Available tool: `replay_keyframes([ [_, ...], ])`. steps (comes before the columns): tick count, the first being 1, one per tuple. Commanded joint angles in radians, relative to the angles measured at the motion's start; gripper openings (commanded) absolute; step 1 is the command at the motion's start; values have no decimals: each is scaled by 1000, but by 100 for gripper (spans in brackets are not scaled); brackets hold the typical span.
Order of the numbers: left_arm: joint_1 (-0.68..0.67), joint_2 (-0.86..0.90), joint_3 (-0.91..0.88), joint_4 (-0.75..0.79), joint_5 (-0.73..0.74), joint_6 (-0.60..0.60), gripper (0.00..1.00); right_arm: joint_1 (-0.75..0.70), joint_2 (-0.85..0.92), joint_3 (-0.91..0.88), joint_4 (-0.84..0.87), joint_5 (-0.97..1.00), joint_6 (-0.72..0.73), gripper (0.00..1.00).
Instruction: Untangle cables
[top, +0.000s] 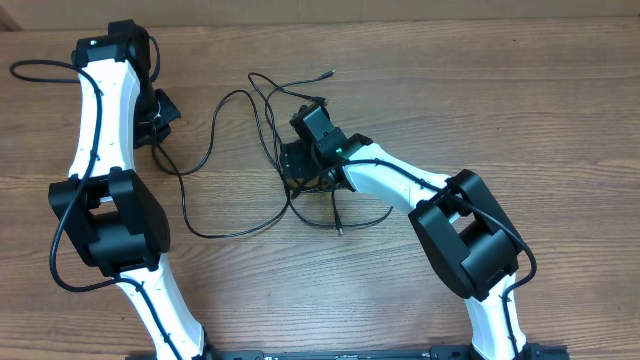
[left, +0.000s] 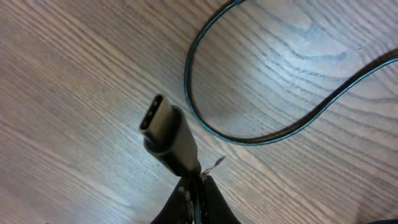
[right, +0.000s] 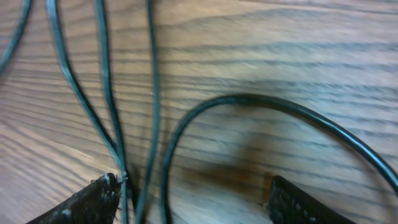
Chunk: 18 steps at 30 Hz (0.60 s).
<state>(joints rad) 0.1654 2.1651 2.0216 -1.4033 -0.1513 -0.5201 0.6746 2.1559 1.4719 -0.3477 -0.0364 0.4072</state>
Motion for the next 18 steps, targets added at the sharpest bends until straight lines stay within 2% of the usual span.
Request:
replay_keyframes([
  [1,-3,8,-12,11,14,16,4,0,14,6,11,-35,12,72],
  [8,-3,8,-64,47,14,16,4,0,33,-8,27,35,13,70],
  [14,-3,8,-117,89,14,16,4,0,99,-8,55,-61,13,74],
  [18,-3,8,-131,103,14,17,4,0,104,-8,55,-65,13,73],
])
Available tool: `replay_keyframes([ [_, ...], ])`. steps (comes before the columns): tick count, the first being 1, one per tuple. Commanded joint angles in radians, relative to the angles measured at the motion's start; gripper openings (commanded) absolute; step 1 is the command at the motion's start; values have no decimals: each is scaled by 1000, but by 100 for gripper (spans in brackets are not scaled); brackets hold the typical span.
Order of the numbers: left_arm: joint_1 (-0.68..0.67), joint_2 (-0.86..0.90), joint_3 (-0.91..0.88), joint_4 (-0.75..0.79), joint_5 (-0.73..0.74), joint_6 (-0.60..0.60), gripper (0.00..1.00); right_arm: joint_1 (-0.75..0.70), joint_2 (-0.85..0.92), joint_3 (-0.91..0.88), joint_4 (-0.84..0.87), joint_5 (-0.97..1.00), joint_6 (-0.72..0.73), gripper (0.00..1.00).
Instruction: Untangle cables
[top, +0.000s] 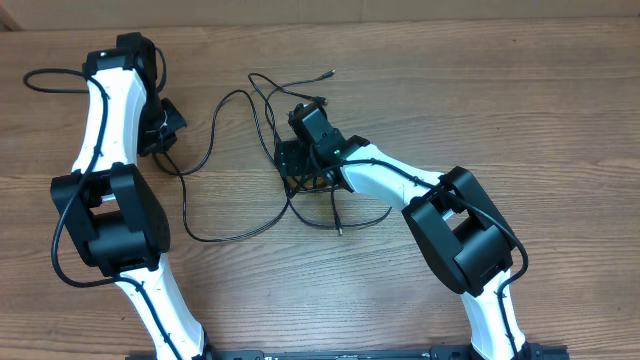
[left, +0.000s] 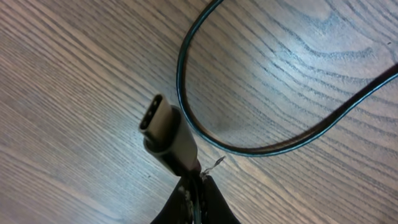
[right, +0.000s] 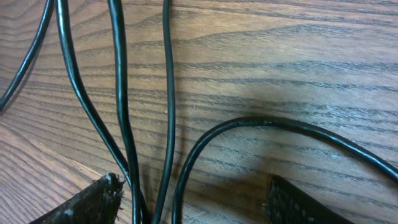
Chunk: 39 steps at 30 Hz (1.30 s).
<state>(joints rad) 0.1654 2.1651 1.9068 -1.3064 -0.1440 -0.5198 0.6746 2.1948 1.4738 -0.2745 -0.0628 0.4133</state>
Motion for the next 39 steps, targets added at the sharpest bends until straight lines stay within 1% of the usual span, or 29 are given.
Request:
replay_keyframes([
  [1,-3,8,-16,6,7,18,4,0,65,-10,-18,-36,8,73],
  [5,-3,8,-16,6,7,19,4,0,71,-10,-33,-3,27,59],
  [8,-3,8,-18,7,8,19,4,0,82,-11,-53,48,62,55],
  [12,-3,8,-19,14,7,19,4,10,114,-11,-47,48,62,54],
  [14,-3,8,-19,14,7,19,4,14,126,-11,-45,46,62,56],
  [17,-3,8,-20,14,7,19,4,15,131,-11,-24,-10,61,66],
  [20,-3,8,-20,16,7,19,4,15,131,-10,18,-128,62,68],
  [23,-3,8,-20,18,7,19,4,15,131,-10,20,-126,62,67],
  [28,-3,8,-20,18,7,19,4,19,133,-10,-44,41,63,58],
  [31,-3,8,-20,18,7,19,4,31,139,-10,-49,95,62,55],
  [39,-3,8,-20,18,7,19,4,51,160,-10,-53,146,62,52],
])
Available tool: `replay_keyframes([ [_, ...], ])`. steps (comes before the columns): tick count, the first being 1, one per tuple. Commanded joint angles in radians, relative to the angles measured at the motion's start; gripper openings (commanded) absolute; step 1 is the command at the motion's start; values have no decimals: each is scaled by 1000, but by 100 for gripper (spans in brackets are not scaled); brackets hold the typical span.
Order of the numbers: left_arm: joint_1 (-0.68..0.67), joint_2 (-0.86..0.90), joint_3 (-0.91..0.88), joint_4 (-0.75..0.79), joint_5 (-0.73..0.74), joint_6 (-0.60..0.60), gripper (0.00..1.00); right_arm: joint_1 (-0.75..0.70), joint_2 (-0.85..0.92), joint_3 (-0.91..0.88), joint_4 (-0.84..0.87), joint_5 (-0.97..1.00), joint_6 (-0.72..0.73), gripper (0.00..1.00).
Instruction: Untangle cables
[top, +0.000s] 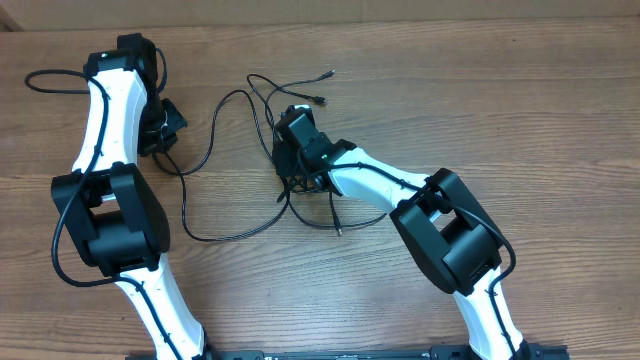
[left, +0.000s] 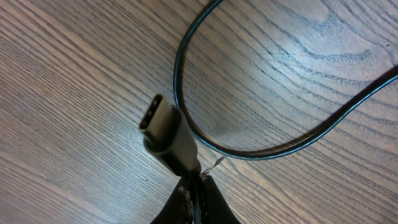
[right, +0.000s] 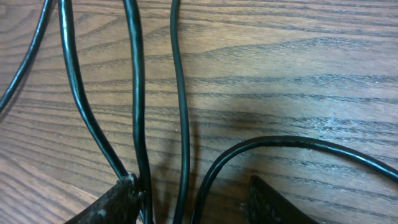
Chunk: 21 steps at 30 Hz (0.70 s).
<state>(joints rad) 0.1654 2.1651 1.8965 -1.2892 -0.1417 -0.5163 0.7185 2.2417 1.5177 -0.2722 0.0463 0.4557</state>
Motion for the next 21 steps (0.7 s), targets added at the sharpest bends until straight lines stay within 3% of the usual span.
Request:
replay_keyframes([
  [1,-3,8,-10,1,5,16,4,10,121,-54,-61,48,20,49],
  [6,1,8,-8,30,5,97,8,7,122,-43,-145,150,85,32],
  [8,8,8,7,39,24,124,18,0,122,-31,-173,156,92,28],
  [9,14,8,21,41,51,154,32,-2,122,-23,-189,156,92,24],
  [10,21,8,40,39,84,185,57,-3,122,-15,-206,158,92,20],
  [11,29,8,69,32,127,226,76,-3,122,-5,-225,164,92,17],
  [12,37,8,98,23,167,254,90,-3,122,4,-244,167,91,12],
  [13,46,8,138,7,216,282,98,-3,122,16,-266,167,91,8],
  [15,61,8,222,-35,349,348,100,-3,122,42,-318,166,91,4],
  [18,65,8,333,-116,595,505,93,-5,122,75,-377,145,91,4],
  [21,36,8,371,-189,748,626,88,-15,122,97,-409,102,95,4],
])
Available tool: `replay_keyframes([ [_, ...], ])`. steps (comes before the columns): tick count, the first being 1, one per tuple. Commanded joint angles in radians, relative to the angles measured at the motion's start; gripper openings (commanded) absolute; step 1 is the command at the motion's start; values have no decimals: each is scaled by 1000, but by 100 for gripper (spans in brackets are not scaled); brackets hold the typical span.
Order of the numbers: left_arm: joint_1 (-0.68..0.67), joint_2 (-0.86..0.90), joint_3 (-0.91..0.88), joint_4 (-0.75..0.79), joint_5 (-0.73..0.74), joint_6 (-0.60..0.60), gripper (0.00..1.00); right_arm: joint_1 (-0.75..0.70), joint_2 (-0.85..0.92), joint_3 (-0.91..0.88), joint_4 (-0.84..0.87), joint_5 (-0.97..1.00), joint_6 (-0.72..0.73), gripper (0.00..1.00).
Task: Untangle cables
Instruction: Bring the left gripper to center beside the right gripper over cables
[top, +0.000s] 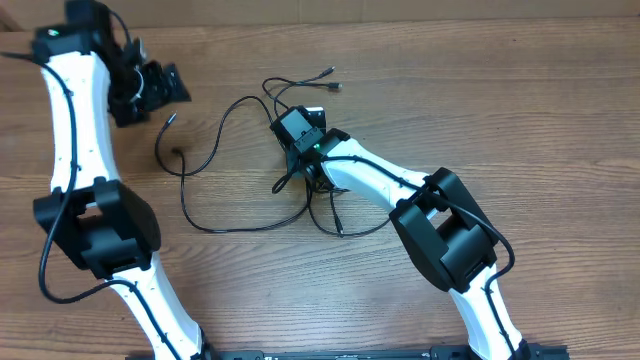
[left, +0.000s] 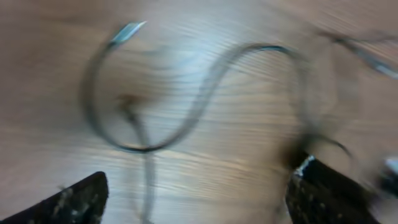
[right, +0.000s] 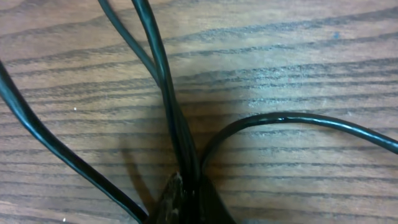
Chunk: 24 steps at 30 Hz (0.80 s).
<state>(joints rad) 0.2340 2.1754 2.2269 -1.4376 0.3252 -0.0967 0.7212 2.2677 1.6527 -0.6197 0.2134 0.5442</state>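
Thin black cables (top: 240, 230) lie tangled at mid-table, with small plugs at the back (top: 330, 72) and a free end (top: 340, 232) in front. My right gripper (top: 303, 150) sits in the tangle, shut on a bunch of strands (right: 168, 106) pinched between its fingertips (right: 189, 193). My left gripper (top: 150, 88) is at the back left, open and empty. Its blurred view shows wide-apart fingers (left: 68, 199) above a cable loop (left: 186, 118). That cable's plug (top: 170, 120) lies loose on the wood.
The wooden table (top: 520, 120) runs wide to the right of the tangle. Its back edge (top: 420, 22) is close behind the plugs. The left arm's own wiring hangs beside its white links (top: 70, 110).
The left gripper has let go of the USB-C plug, opened and moved to the back left; the plug lies on the table. The right gripper has shut on several strands.
The left gripper held a USB-C plug just over the wood through all earlier moments, while the open right gripper stood over strands in the tangle, its fingers narrower each time. Now the right is shut on the strands and the left is open, away from the plug.
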Motion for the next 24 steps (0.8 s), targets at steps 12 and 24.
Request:
replay_keyframes([
  [12,-282,-2,-196,-114,266,320,85,-200,97,-28,-219,-394,6,5],
  [24,-367,-2,-438,-2,279,514,78,-269,97,-28,-261,-462,-29,6],
])
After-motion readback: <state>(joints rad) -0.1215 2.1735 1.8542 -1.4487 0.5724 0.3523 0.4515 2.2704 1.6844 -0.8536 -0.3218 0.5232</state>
